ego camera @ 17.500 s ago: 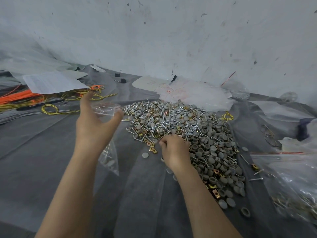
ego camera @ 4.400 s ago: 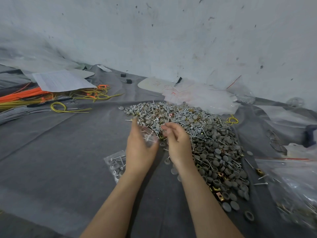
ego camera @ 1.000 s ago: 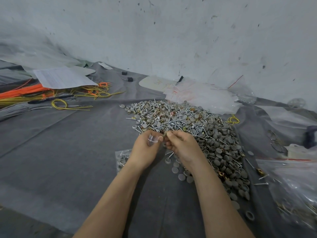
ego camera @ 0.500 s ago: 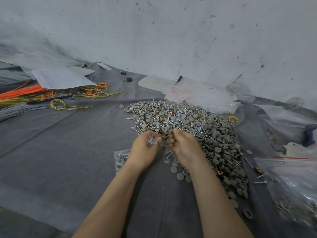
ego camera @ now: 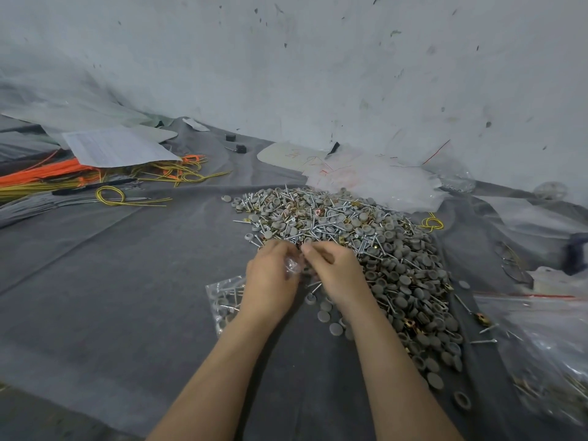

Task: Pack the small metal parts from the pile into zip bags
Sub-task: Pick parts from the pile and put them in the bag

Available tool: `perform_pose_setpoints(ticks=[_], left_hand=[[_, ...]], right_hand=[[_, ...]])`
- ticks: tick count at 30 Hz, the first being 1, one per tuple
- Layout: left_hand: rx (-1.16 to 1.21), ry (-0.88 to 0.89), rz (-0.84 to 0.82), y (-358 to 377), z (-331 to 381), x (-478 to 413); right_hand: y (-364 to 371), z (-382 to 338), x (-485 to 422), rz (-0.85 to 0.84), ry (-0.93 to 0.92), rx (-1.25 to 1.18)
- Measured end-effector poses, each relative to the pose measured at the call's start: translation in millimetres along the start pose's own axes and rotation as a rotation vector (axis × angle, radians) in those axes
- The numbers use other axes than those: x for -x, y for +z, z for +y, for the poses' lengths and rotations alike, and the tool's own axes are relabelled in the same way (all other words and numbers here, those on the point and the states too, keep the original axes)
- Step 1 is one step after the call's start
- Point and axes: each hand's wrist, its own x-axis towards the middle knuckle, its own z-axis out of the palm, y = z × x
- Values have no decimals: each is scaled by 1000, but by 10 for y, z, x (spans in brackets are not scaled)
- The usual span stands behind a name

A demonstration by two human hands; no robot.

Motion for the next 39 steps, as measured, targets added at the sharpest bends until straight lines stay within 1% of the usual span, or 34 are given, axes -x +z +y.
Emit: perform_pose_setpoints(ticks=[2, 4, 7, 10, 12, 14, 17, 19, 22, 24, 25, 29, 32, 35, 39], left_hand=[[-130, 15, -62, 19, 36, 23], [-239, 13, -156, 61, 63, 59], [-376, 69, -216, 160, 155, 137], [-408, 83, -309, 276, 237, 204], [-410, 54, -366, 346, 246, 231], [-393, 24, -391, 388, 232, 236], [-320, -14, -396, 416, 206, 242], [-303, -20, -394, 400, 214, 248], [-328, -24, -339, 314, 280, 268], [-431, -42, -261, 212, 354, 309], [-478, -71, -248, 151, 390, 342], [-697, -185, -368, -105, 419, 514], [-767, -196, -435, -253, 363, 642], [-759, -175, -476, -286, 321, 673], [-670, -250, -479, -268, 274, 526]], right_hand=[[10, 29, -19, 38, 21, 44], [-5, 73, -49, 154, 79, 67], [-79, 119, -83, 300, 161, -34], [-157, 148, -110, 353, 184, -36], [-179, 157, -120, 354, 187, -47], [-178, 162, -125, 345, 199, -93], [-155, 156, -112, 326, 211, -156], [-159, 157, -106, 326, 201, -154], [-177, 146, -100, 333, 191, -146], [-187, 134, -95, 340, 184, -138], [-191, 129, -88, 340, 182, -129], [-193, 106, -59, 336, 170, -108], [-191, 86, -52, 332, 176, -113], [-185, 80, -48, 321, 185, -119], [-179, 75, -41, 320, 189, -111]])
